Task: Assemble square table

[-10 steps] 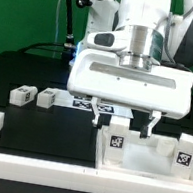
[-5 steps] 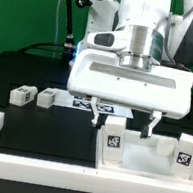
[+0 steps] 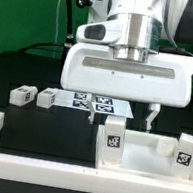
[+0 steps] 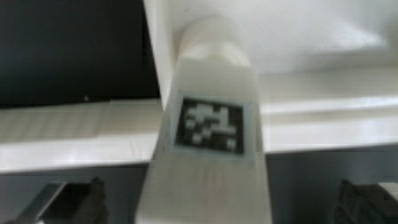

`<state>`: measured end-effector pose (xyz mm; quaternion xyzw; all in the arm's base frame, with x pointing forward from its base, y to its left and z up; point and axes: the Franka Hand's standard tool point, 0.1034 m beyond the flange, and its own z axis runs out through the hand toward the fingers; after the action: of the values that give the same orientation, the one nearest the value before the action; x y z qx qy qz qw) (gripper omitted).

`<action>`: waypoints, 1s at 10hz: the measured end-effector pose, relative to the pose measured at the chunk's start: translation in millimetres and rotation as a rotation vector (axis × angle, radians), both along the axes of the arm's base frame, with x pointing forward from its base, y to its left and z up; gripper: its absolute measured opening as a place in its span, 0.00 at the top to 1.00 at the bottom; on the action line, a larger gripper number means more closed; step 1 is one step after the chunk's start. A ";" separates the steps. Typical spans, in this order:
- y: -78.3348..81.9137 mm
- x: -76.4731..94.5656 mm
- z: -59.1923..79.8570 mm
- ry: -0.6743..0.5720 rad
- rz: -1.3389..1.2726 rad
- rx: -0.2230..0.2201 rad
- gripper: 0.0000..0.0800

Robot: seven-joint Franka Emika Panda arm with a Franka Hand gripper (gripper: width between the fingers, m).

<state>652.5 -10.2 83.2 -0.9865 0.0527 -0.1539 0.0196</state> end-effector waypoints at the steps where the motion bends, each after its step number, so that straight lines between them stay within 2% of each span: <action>1: 1.0 -1.6 0.3 0.092 0.000 0.035 0.19; 3: 2.0 5.0 4.7 0.192 0.002 0.077 0.19; 4: 1.5 11.6 4.9 0.176 -0.001 0.073 0.19; 5: 1.6 11.0 3.0 0.179 -0.001 0.072 0.19; 7: 1.4 10.8 2.9 0.180 -0.012 0.074 0.50; 8: 1.3 10.8 2.7 0.180 -0.016 0.075 0.50; 9: -1.4 10.8 2.6 0.181 -0.047 0.079 0.63; 10: -2.3 10.7 2.3 0.185 -0.115 0.093 0.63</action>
Offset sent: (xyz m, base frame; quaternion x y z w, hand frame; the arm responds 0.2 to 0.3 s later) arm 0.0214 0.0002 0.0038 0.0016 0.0076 0.0245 0.9997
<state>663.2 -12.4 85.6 -0.9898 0.1179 -0.0605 0.0516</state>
